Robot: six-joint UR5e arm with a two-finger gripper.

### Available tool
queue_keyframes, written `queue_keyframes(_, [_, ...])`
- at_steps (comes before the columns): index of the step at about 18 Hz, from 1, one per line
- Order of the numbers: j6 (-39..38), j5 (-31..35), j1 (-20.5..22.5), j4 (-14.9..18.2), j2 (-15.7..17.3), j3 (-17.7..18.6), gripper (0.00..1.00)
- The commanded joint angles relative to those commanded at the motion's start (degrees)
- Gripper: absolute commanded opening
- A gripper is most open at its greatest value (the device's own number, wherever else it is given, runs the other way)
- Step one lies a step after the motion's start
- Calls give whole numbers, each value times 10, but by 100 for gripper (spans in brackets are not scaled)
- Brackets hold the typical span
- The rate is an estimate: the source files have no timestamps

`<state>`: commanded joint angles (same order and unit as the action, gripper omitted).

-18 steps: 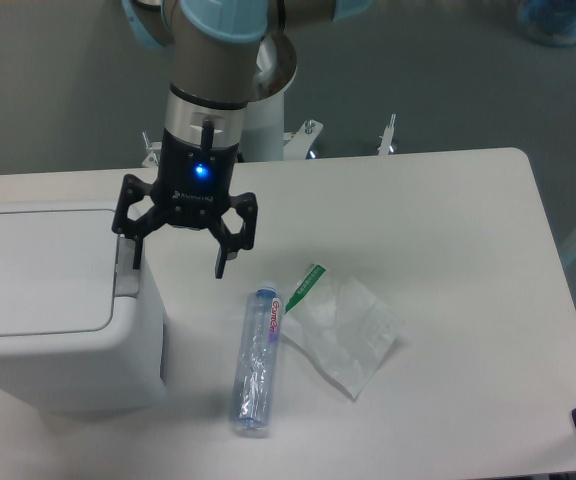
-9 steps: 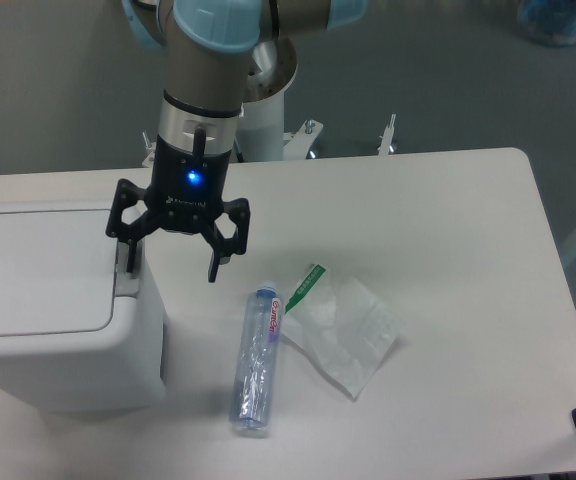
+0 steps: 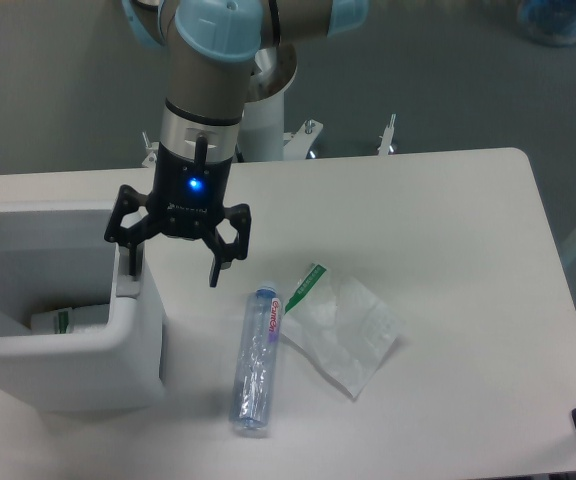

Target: Open the trash can

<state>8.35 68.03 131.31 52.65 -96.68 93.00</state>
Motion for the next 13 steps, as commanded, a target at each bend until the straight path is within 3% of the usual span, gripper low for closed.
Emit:
queue_keyframes(8, [7, 10, 44, -2, 4, -53, 100])
queue_keyframes(13, [56, 179, 50, 3, -11, -82, 100])
